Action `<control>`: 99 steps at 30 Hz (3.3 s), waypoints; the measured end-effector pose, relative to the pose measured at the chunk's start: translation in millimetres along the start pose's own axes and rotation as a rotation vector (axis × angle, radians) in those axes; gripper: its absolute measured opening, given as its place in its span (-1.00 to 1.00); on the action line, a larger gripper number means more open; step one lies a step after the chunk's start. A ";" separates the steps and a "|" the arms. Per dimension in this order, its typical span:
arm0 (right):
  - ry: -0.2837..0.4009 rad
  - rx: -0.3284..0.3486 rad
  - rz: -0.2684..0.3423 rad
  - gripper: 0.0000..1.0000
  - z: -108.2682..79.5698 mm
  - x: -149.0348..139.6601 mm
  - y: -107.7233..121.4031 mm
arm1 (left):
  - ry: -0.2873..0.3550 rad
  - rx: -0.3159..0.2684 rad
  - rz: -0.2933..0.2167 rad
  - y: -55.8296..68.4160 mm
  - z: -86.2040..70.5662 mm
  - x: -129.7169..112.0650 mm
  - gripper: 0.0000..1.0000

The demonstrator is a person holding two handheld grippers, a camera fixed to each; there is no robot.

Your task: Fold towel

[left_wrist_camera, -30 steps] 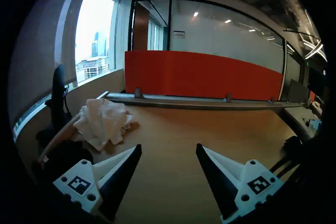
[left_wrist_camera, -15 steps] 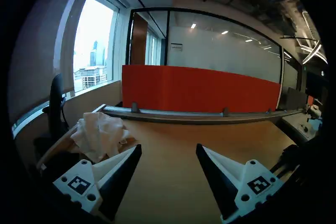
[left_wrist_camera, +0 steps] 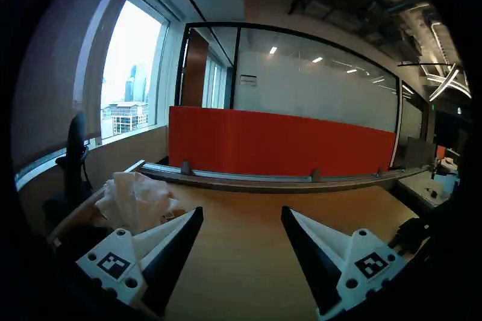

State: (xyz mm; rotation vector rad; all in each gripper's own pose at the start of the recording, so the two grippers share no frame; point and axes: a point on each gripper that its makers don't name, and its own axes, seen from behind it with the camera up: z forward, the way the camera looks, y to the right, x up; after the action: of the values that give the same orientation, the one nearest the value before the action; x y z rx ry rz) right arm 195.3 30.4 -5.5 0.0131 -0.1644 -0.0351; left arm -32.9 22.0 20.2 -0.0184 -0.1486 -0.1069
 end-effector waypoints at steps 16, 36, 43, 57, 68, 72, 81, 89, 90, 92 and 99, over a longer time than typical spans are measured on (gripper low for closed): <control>0.026 0.021 0.002 1.00 0.6 9.7 -19.4 | 0.028 -0.026 0.003 3.4 -0.7 -2.9 0.93; 0.073 0.041 -0.004 1.00 6.4 -32.3 -55.1 | 0.076 -0.025 0.079 -10.0 12.5 -77.6 0.93; 0.073 0.040 -0.017 1.00 8.7 -44.1 -60.7 | 0.113 -0.015 0.082 -18.1 16.1 -95.7 0.92; 0.064 0.029 -0.050 1.00 17.1 -50.4 -61.2 | 0.146 -0.005 0.106 -23.0 21.9 -120.4 0.93; 0.075 0.012 -0.056 1.00 21.4 -55.9 -59.1 | 0.172 0.004 0.078 -34.6 20.5 -142.7 0.92; 0.079 0.013 -0.059 1.00 23.4 -58.2 -61.4 | 0.182 0.004 0.071 -36.6 19.9 -146.6 0.92; 0.081 0.024 -0.059 1.00 29.1 -60.7 -65.5 | 0.193 0.013 0.057 -39.2 19.7 -155.3 0.93; 0.084 0.023 -0.059 1.00 30.1 -59.1 -64.1 | 0.184 0.019 0.096 -39.4 22.1 -161.8 0.93; 0.085 0.023 -0.058 1.00 30.1 -59.1 -64.0 | 0.184 0.019 0.097 -39.3 22.2 -161.8 0.93; 0.083 0.022 -0.057 1.00 30.3 -59.8 -63.8 | 0.184 0.021 0.097 -39.5 22.3 -161.6 0.93; 0.085 0.021 -0.050 1.00 29.3 -61.3 -61.9 | 0.183 0.022 0.101 -39.5 22.0 -162.0 0.93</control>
State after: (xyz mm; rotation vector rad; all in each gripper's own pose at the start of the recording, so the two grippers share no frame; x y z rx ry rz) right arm 128.0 -29.5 12.4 0.0393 -0.0797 -0.0829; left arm -199.7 0.3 18.2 0.0062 0.0345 -0.0061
